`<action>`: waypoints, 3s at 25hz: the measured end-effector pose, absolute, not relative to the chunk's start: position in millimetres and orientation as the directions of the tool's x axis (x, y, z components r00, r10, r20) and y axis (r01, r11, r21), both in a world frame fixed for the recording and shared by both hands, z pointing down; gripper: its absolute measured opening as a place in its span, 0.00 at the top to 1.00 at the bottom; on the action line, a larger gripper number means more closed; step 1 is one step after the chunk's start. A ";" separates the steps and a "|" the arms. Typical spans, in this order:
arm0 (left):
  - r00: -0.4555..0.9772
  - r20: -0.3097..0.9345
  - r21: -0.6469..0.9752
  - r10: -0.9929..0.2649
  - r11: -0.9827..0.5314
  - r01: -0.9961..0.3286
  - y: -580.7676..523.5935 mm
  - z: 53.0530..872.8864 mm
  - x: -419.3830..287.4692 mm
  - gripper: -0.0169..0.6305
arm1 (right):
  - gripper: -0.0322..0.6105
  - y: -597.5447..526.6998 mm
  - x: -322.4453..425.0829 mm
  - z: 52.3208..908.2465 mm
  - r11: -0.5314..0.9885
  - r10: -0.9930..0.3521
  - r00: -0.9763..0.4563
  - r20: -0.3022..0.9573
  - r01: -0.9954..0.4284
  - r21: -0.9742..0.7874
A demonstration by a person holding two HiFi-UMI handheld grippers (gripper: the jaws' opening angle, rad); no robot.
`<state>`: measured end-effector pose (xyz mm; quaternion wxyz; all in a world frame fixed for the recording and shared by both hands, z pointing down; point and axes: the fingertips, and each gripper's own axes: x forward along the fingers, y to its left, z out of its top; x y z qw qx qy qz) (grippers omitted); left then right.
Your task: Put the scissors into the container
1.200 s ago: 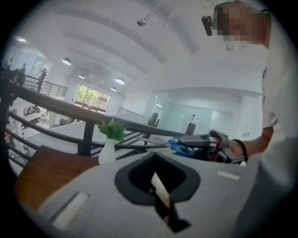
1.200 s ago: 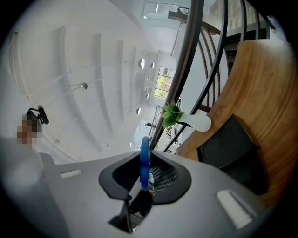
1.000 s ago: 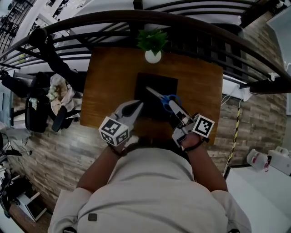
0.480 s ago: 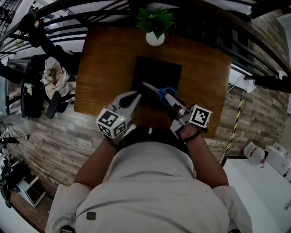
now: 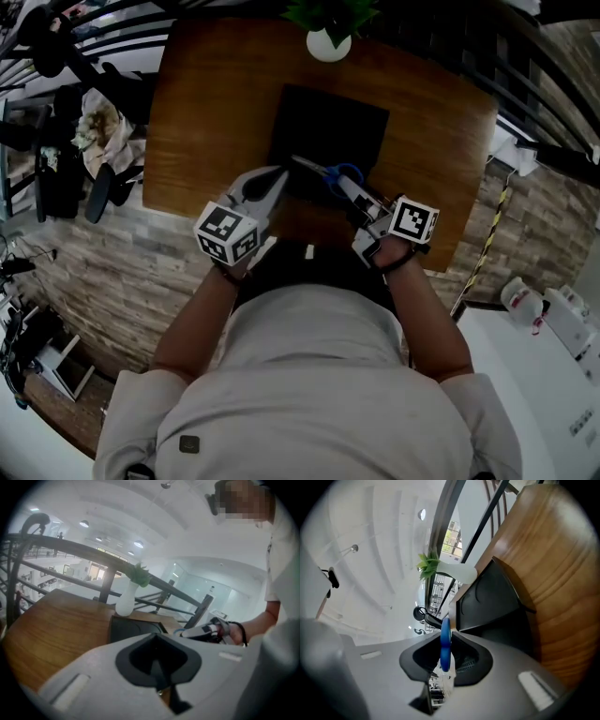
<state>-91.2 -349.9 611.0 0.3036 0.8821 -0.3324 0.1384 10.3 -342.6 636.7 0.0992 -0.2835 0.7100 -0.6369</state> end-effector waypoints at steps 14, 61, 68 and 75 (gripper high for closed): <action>0.718 0.490 0.473 -0.494 -0.541 -0.695 -358.2 665.1 -100.9 0.97 | 0.85 -341.4 -3.0 723.0 -0.129 -0.462 -0.798 0.386 -0.371 -0.920; 0.733 0.492 0.503 -0.471 -0.533 -0.680 -335.7 678.8 -103.5 0.97 | 0.37 -340.9 -27.6 780.8 -0.139 -0.296 -0.647 0.703 -0.699 -0.702; 0.733 0.487 0.502 -0.475 -0.535 -0.680 -333.0 673.9 -107.2 0.97 | 0.28 -338.0 -33.5 775.2 -0.124 -0.287 -0.634 0.718 -0.718 -0.684; 0.740 0.477 0.500 -0.474 -0.546 -0.672 -329.2 664.1 -109.4 0.97 | 0.22 -336.0 -31.9 766.7 -0.115 -0.295 -0.606 0.738 -0.745 -0.658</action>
